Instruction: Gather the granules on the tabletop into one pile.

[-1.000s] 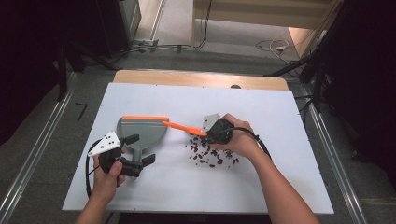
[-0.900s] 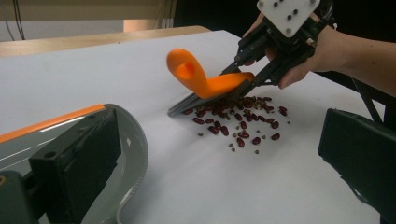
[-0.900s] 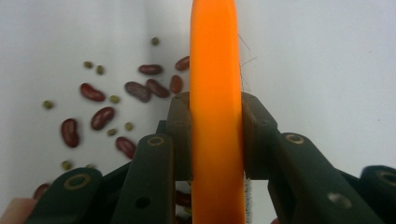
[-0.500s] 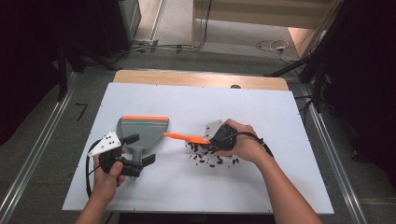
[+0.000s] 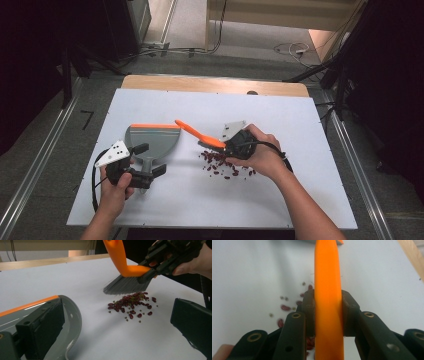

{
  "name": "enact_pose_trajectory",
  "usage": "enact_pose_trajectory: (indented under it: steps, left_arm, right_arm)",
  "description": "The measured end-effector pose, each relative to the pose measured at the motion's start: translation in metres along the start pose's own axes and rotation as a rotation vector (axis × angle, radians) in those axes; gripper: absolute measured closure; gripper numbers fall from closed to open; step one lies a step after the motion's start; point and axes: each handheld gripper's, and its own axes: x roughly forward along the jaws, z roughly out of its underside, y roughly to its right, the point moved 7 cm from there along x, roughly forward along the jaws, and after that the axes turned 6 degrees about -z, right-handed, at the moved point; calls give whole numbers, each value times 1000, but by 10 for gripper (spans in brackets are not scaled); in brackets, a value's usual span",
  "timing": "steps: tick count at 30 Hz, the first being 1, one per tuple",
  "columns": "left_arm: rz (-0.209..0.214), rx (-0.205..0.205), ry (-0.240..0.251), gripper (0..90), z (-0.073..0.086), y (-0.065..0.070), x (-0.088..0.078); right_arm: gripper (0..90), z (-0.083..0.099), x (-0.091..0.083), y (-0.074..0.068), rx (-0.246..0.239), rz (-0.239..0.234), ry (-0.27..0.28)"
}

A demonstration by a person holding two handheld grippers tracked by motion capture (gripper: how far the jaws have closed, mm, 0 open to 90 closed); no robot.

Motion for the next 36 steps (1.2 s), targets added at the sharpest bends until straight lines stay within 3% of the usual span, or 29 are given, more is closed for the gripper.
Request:
enact_pose_trajectory:
  steps: [2,5,8,9,11,16,18,21,28,36]
  left_arm:
    - [-1,0,0,0,0,0,0]
    - [-2,-1,1,0,0,-1,0]
    - [-2,0,3,0,0,-1,-1]
    - [-3,-1,3,0,0,-1,-1]
    - [-2,-2,4,0,0,-1,-1]
    - [-2,-1,1,0,0,-1,-1]
    - [-3,0,0,0,0,-1,-1]
    - [-3,0,-1,0,0,-1,-2]
    - [-6,1,-9,0,1,-1,-1]
    - [-6,2,-9,0,1,-1,-1]
  right_arm:
    - [689,-7,0,-6,60,-21,18]
    - [689,-13,5,-15,132,-10,21]
    - [689,-16,16,-27,271,-90,32]
    - [689,-18,22,-34,339,-126,37]
    - [689,-19,25,-37,363,-138,43]
    - [689,-20,39,-48,519,-229,61]
    - [689,-17,45,-48,555,-242,61]
    - [690,-9,51,-40,601,-198,64]
    - [683,10,52,-23,703,-146,51]
    - [679,28,43,-12,752,-85,44]
